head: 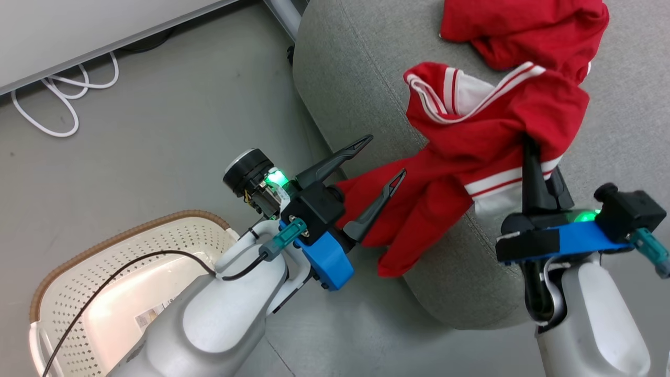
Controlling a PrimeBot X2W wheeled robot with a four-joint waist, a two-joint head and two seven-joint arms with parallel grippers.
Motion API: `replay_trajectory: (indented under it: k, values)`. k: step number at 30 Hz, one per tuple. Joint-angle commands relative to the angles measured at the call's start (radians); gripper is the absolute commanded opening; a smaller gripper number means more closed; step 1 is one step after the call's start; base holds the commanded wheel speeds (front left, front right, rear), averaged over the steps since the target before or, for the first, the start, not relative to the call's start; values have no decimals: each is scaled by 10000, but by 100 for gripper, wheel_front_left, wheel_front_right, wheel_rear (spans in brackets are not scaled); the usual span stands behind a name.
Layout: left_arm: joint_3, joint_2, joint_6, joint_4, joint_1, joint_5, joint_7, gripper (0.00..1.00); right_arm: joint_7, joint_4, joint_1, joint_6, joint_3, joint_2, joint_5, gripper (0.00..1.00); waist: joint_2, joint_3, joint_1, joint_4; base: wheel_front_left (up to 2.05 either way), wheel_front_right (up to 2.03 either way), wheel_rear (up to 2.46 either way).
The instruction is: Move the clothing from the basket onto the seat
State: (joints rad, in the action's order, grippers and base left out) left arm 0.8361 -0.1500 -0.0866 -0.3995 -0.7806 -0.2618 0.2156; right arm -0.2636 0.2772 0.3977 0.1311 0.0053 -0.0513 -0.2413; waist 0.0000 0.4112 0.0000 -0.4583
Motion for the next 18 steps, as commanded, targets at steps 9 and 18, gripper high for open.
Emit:
replay_trajectory:
  k: [9, 18]
  values:
    - [-144, -417, 174, 329, -361, 6, -224, 100, -18, -752, 2311, -9, -533, -433, 544, 0, 0, 809, 0, 182, 0, 0, 0]
    - [-223, -973, 284, 1045, -802, 189, -784, 100, -15, -1765, 5036, -9, -3009, -2269, -73, 0, 0, 2321, 0, 494, 0, 0, 0]
